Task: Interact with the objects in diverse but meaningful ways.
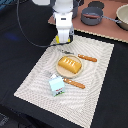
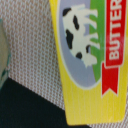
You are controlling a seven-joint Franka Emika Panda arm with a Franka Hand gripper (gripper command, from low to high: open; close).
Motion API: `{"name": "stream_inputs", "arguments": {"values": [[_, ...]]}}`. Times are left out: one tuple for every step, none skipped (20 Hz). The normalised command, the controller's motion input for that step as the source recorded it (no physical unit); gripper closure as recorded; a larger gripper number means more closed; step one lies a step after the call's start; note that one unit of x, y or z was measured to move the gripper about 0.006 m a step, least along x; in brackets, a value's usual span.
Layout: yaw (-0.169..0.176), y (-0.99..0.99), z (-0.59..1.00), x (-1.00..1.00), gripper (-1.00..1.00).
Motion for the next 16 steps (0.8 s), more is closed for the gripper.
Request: {"name": "stream_inputs", "arguments": {"values": [[0.052,0.00,-0.23,0.00,1.00],[0.052,0.00,-0.23,0.00,1.00],[0.051,0.00,-0.23,-0.01,1.00],[0.050,0.00,-0.22,-0.01,1.00],[0.050,0.00,-0.23,0.00,1.00],[0.051,0.00,-0.21,-0.01,1.00],[0.051,0.00,-0.20,-0.03,1.00],[0.059,-0.02,-0.08,-0.07,1.00],[0.061,-0.03,0.00,-0.18,1.00],[0.075,-0.04,0.34,-0.43,1.00],[0.046,0.00,0.74,-0.62,1.00],[0.016,0.00,0.95,-0.77,1.00],[0.000,0.00,1.00,-0.85,1.00],[0.000,-0.07,1.00,-0.84,1.00],[0.000,-0.12,1.00,-0.82,1.00],[0.000,-0.22,1.00,-0.85,1.00]]}}
